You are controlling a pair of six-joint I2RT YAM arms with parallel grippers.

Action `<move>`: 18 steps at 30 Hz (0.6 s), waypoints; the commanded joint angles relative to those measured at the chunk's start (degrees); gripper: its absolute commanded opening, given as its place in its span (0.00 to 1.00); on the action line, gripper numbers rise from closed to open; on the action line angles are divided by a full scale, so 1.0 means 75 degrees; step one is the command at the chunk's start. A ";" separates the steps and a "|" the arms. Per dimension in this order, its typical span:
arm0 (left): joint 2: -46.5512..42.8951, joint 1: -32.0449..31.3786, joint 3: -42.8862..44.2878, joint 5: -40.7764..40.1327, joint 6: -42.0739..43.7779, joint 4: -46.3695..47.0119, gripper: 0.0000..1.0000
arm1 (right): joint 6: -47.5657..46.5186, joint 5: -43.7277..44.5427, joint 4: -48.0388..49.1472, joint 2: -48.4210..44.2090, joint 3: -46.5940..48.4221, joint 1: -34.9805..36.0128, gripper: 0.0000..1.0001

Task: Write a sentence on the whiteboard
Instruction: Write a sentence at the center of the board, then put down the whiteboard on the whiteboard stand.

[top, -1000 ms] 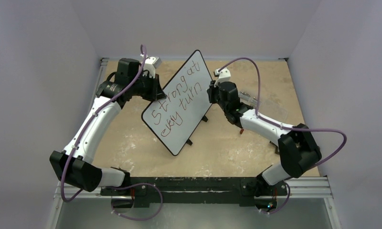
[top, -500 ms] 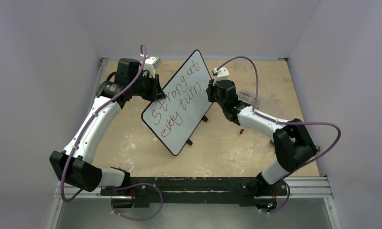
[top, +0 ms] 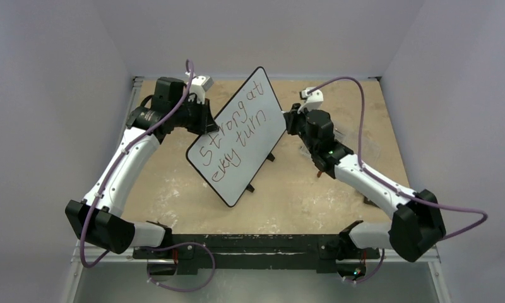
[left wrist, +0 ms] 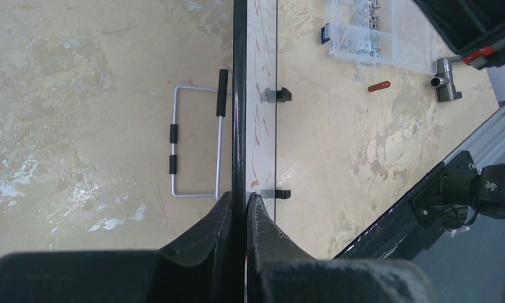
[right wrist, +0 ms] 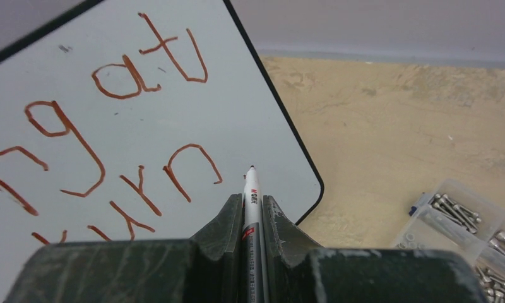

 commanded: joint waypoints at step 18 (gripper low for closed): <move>0.0195 0.0118 -0.0678 -0.2841 0.1042 -0.0900 0.00 | 0.0471 0.0160 -0.0111 -0.2216 -0.1191 -0.0044 0.00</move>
